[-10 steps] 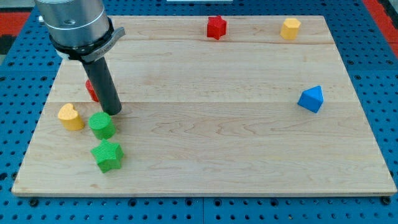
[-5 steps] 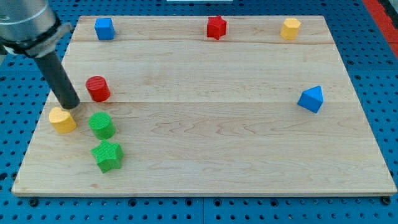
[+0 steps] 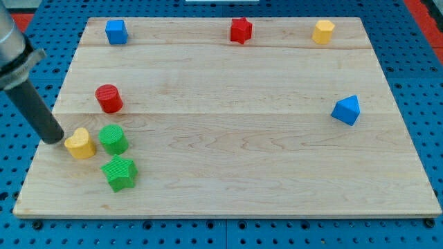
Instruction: Push the yellow heart into the green star
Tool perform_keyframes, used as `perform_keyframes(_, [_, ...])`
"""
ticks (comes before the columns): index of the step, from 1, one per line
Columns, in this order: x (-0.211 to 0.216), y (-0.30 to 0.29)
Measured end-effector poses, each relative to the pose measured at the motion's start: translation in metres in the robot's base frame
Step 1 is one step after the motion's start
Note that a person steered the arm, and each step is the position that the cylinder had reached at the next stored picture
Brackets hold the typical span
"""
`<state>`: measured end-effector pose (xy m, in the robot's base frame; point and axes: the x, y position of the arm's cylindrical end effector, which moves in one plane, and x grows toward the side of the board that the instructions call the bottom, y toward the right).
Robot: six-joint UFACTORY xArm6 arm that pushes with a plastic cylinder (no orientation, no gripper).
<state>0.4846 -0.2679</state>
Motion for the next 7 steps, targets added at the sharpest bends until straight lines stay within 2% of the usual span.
perform_keyframes(1, [0.004,0.046])
perform_keyframes(2, [0.037,0.063])
perform_keyframes(4, [0.067,0.050])
perform_keyframes(5, [0.075,0.105])
perform_keyframes(6, [0.076,0.135])
perform_keyframes(7, [0.080,0.103])
